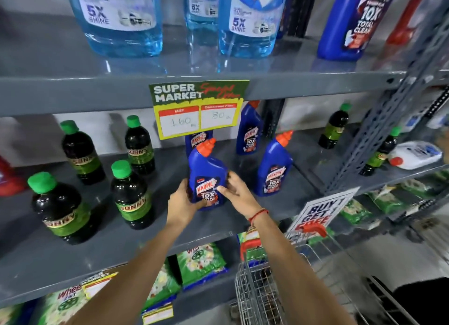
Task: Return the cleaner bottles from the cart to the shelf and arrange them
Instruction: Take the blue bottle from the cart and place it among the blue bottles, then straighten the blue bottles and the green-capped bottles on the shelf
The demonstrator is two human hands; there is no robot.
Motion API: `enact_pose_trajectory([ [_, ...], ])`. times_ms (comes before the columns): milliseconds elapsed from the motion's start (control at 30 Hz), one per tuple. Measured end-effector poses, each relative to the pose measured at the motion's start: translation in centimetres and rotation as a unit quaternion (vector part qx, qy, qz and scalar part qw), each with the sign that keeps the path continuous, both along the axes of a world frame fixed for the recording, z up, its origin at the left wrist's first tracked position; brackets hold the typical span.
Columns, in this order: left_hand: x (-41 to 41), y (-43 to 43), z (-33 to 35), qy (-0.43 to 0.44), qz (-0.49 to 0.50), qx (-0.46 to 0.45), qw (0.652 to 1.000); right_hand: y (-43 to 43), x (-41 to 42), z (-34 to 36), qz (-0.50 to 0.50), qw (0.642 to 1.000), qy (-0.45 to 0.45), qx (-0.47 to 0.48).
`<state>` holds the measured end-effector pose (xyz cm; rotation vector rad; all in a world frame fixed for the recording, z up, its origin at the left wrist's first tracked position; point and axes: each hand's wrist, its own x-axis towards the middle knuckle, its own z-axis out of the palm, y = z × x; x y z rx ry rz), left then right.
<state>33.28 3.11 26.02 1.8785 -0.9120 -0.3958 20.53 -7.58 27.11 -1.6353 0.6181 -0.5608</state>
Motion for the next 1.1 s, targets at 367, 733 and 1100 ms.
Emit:
enact_pose_trajectory([
  [367, 0.2, -2.3, -3.0, 0.061, -0.062, 0.032, 0.996, -3.6, -5.9, -3.6, -0.433, 0.899, 0.001, -0.061],
  [733, 1.1, -3.1, -3.2, 0.051, -0.070, 0.055, 0.995, -6.7, -5.6, -2.9, -0.399, 0.906, 0.109, -0.091],
  [1100, 1.1, -3.7, -3.1, 0.042, -0.080, 0.064, 0.994, -6.7, -5.4, -2.9, -0.423, 0.893, 0.123, -0.095],
])
